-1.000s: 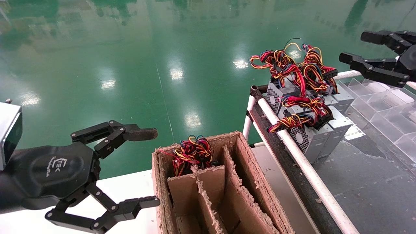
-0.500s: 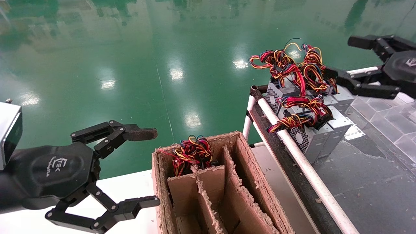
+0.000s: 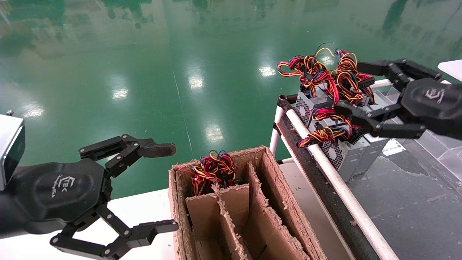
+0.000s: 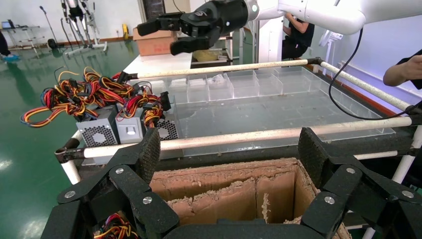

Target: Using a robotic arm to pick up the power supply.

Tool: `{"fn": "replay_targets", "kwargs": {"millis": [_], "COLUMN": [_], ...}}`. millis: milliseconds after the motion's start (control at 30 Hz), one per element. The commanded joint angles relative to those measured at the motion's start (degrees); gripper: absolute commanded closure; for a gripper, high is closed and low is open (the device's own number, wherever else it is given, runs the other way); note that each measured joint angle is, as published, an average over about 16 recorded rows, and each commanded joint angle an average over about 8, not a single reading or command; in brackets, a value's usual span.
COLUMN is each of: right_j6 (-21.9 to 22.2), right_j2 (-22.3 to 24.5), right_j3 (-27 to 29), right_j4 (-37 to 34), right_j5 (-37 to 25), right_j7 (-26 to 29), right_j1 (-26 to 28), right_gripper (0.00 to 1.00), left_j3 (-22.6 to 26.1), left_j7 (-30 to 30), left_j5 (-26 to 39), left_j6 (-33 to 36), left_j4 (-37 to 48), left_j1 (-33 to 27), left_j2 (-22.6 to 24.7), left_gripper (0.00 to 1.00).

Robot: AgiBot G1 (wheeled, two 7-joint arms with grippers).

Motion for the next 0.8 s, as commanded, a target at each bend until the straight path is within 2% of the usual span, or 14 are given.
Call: {"fn": "replay_targets", "kwargs": {"millis": [33,700,800], "right_j6": [0.0,0.3,0.3], "right_j2": [0.2,2.2,2.4], "right_j3": [0.3,2.8,3.0], "right_j4": [2.3,25.2,27.0], "right_j5": [0.7,7.3,7.8], "right_j7": [1.0,11.4,12.1], "right_j1": [-1.4,-15.0,-16.1], "right_gripper": [0.00,0.00,0.00], "left_j3": [-0.2,-1.9,-2.0], "left_j7": [-0.1,-1.1,-1.2], "left_j5": [0.1,1.4,1.5], "left_j6": [0.1,0.8,0.9], "left_j4": [-0.1,-0.6,-0.6], "left_j1": [0.0,0.4,0.4], "left_j2": [0.1,0.7,0.8], "left_gripper": [0.00,0.00,0.00]}}
